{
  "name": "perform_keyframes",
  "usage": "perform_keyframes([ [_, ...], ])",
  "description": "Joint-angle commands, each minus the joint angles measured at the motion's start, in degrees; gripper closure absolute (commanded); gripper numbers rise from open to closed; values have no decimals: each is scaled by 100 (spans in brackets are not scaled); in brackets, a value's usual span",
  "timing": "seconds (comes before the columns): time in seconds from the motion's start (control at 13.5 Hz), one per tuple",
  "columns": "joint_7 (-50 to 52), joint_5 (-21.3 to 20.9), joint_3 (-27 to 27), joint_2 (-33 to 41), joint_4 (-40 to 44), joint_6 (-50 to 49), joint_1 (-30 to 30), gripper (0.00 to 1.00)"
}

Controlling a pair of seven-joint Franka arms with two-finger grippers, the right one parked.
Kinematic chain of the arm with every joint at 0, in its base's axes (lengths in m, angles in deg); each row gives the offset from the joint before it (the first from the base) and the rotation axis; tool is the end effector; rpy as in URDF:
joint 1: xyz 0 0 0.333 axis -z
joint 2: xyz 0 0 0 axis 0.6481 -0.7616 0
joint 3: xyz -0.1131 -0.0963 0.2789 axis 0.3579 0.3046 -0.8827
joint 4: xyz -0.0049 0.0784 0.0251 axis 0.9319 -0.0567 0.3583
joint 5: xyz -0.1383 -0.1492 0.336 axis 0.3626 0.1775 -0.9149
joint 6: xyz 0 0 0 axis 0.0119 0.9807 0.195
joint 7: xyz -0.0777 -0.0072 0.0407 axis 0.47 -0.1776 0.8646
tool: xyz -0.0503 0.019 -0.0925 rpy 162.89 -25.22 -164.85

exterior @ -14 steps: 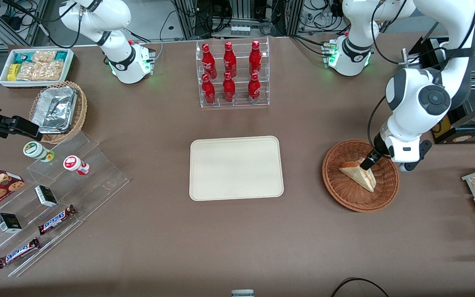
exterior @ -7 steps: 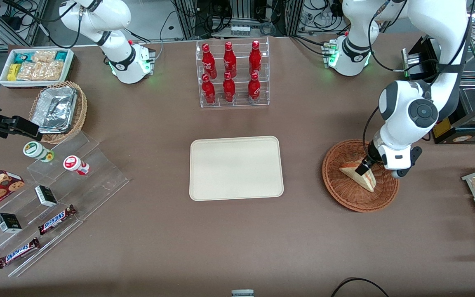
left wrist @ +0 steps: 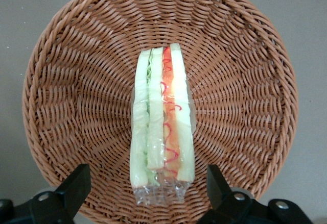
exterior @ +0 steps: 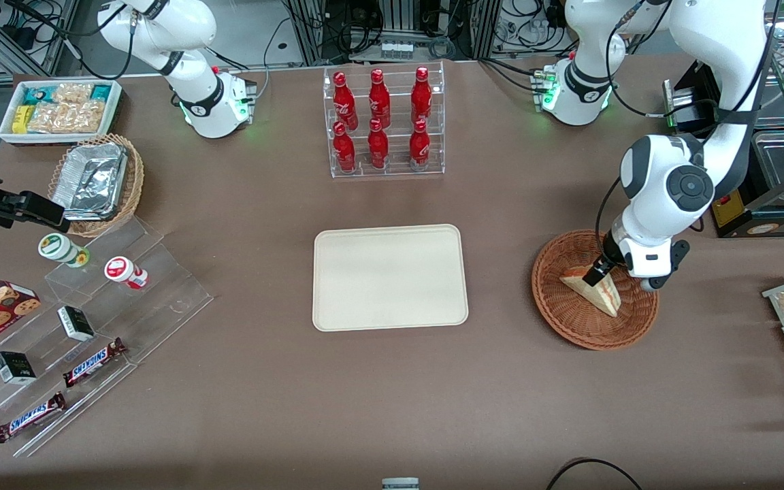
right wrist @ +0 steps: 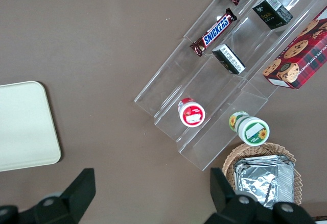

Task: Place sandwich from basket to tray
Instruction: 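Lower the open left gripper around the wrapped sandwich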

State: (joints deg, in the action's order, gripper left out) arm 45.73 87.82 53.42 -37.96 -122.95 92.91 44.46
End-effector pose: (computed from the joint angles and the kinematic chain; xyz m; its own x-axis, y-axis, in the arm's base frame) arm 0.5304 -0.0727 0.2827 0.6871 0.7264 0.0158 0.7259 -0.6872 0.0279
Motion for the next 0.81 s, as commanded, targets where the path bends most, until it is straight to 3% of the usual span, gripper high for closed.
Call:
perform_keyframes([
  [0.0,136,-68,-5,-61,-154,334,-19,0],
  [0.52,127,-59,-5,-387,-136,844,-19,1],
  [0.67,153,-59,-5,-378,-119,835,-19,28],
  [0.74,162,-59,-14,-370,-101,827,-19,55],
])
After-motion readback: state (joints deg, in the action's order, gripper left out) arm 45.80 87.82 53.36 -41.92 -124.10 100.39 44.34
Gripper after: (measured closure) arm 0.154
